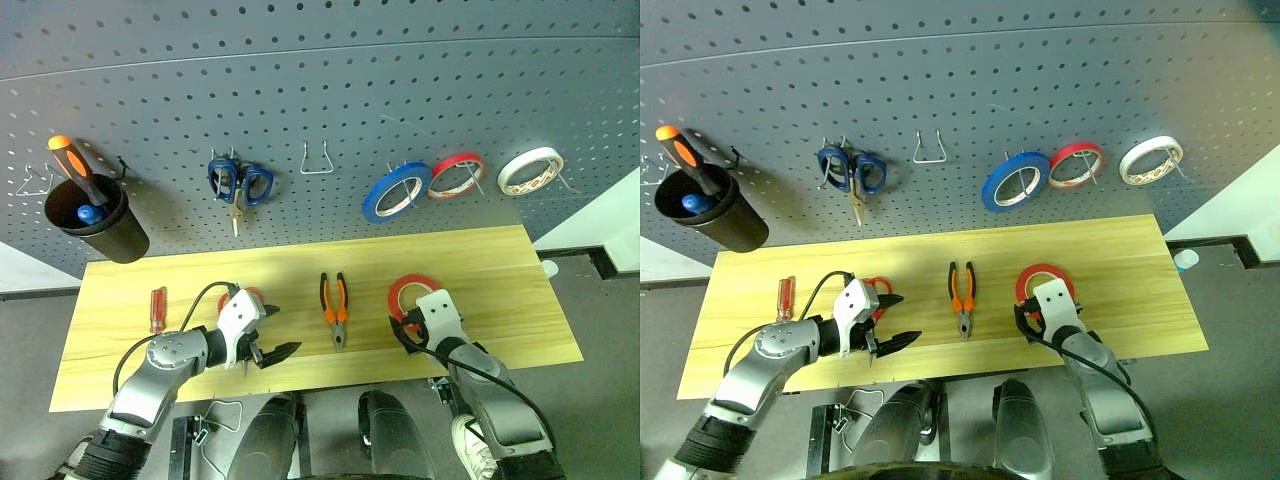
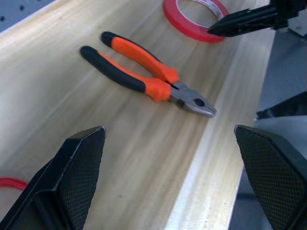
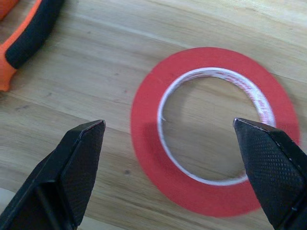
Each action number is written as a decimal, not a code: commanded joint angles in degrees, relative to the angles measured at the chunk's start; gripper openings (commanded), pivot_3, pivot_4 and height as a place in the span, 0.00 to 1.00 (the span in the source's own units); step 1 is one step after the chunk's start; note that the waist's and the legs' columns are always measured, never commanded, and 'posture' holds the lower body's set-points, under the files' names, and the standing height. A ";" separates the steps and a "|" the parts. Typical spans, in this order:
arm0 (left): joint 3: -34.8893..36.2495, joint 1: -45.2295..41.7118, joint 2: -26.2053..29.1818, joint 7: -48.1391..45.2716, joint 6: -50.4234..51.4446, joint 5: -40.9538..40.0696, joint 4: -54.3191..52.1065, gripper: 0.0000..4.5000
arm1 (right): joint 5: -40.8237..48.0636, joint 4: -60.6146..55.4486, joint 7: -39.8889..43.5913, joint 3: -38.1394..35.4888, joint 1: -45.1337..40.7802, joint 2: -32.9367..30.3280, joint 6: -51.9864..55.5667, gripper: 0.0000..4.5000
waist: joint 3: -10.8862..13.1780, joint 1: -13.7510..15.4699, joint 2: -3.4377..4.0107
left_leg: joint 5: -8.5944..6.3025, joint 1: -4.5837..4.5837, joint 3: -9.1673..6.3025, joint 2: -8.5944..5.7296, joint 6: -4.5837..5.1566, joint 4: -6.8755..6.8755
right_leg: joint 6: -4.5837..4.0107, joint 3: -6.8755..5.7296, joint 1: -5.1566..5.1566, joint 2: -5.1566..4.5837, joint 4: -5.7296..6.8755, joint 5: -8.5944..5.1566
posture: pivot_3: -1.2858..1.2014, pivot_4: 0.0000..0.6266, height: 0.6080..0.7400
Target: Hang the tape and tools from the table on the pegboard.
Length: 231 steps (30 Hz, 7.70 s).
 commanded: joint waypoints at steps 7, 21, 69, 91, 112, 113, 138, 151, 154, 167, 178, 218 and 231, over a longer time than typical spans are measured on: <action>-0.13 1.17 0.08 0.33 0.37 -0.63 -2.49 1.00 | -0.33 0.61 3.09 3.97 -1.14 0.70 0.12 1.00 | 0.06 -0.06 -0.03 | 0.00 0.00 0.01 0.00 -0.01 -0.01 | 0.00 0.00 -0.02 0.01 0.00 0.00 | 0.53 0.49 0.89; 0.65 7.81 0.77 1.92 4.49 -2.04 -10.95 1.00 | -3.36 6.21 0.86 5.29 -7.64 1.52 4.43 1.00 | 1.04 -0.02 -0.23 | 0.00 -0.04 0.03 0.02 -0.01 -0.04 | 0.00 0.02 -0.08 0.00 -0.01 0.00 | 0.54 0.56 0.89; 2.95 10.87 2.77 -0.31 3.91 -5.86 -10.69 1.00 | 2.38 -4.43 4.04 1.81 -0.34 3.70 -6.52 1.00 | 2.52 0.06 -0.30 | 0.01 -0.45 0.07 0.03 -0.03 -0.18 | 0.00 0.03 -0.56 -0.02 -0.06 0.00 | 0.54 0.56 0.89; 3.23 12.81 3.83 0.33 5.00 -6.65 -13.29 1.00 | -1.90 -2.78 4.17 5.66 0.42 0.03 10.92 1.00 | 3.15 0.14 -0.27 | 0.02 -0.70 0.07 0.03 -0.03 -0.13 | 0.00 0.03 -0.77 -0.02 -0.04 0.00 | 0.54 0.60 0.89; 3.47 13.00 4.54 1.43 5.75 -7.15 -14.29 1.00 | -2.08 -2.75 3.76 4.95 -0.30 -0.10 11.40 0.15 | 3.39 0.15 -0.62 | 0.02 -0.70 0.07 0.04 -0.03 -0.12 | 0.00 0.03 -0.76 -0.02 -0.05 0.00 | 0.55 0.61 0.89; 3.46 12.98 4.53 1.44 5.69 -7.12 -14.26 1.00 | -2.11 -2.74 3.75 4.97 -0.34 -0.11 11.26 0.15 | 3.39 0.16 -0.62 | 0.02 -0.70 0.07 0.04 -0.03 -0.12 | 0.00 0.03 -0.76 -0.02 -0.05 0.00 | 0.54 0.61 0.89; 5.68 8.75 4.51 -0.88 4.12 -8.69 -10.09 1.00 | 23.60 -37.30 5.11 -29.17 23.03 4.79 -8.00 0.15 | 3.81 0.12 -0.41 | 0.04 -0.85 0.07 0.04 -0.08 -0.09 | 0.03 -0.01 -0.89 -0.01 -0.01 0.02 | 0.53 0.54 0.89; 5.81 8.38 4.07 -1.62 2.87 -8.89 -9.03 1.00 | 20.67 -34.99 -0.81 -25.76 10.84 4.73 -10.07 0.15 | 3.78 0.03 -0.38 | 0.08 -0.85 0.12 0.04 -0.13 -0.05 | 0.03 -0.01 -0.95 0.01 0.13 0.02 | 0.54 0.51 0.89; 6.62 9.00 4.03 -2.12 1.87 -9.66 -9.11 1.00 | 21.72 -37.22 -0.64 -25.34 11.05 4.36 -9.55 0.15 | 3.78 0.06 -0.38 | 0.08 -0.85 0.12 0.04 -0.13 -0.03 | 0.03 -0.01 -0.95 0.01 0.14 0.02 | 0.54 0.52 0.89; 11.53 7.92 3.30 -11.93 -1.74 -23.41 -14.00 1.00 | 29.03 -42.83 0.35 -29.07 15.14 0.19 -7.05 0.15 | 3.76 0.03 -0.38 | 0.08 -0.85 0.12 0.04 -0.12 0.23 | 0.03 -0.02 -0.89 0.00 0.32 0.03 | 0.52 0.51 0.89; 13.66 -4.23 7.00 -10.53 3.86 -26.74 -14.87 1.00 | 34.45 -46.67 -2.77 -27.81 8.35 -4.22 -3.21 0.15 | 3.74 0.00 -0.38 | 0.10 -0.84 0.11 0.04 -0.16 0.79 | 0.01 0.00 -0.89 0.06 0.92 0.03 | 0.53 0.50 0.89; 9.36 -11.02 -0.13 -8.48 1.76 -24.00 -13.23 1.00 | 27.19 -28.94 -0.67 -17.40 -5.50 -1.52 -9.28 0.15 | 3.71 -0.02 -0.42 | 0.10 -0.89 0.14 0.03 -0.16 0.83 | 0.01 -0.04 -0.97 0.08 1.01 0.04 | 0.53 0.49 0.89; 9.60 -11.02 -0.64 -8.04 1.71 -24.17 -13.88 1.00 | 23.02 -14.00 3.11 -13.23 -13.30 1.23 -15.39 0.15 | 3.70 -0.01 -0.43 | 0.10 -0.90 0.16 0.03 -0.17 0.85 | 0.00 -0.04 -1.00 0.07 1.05 0.05 | 0.54 0.49 0.89</action>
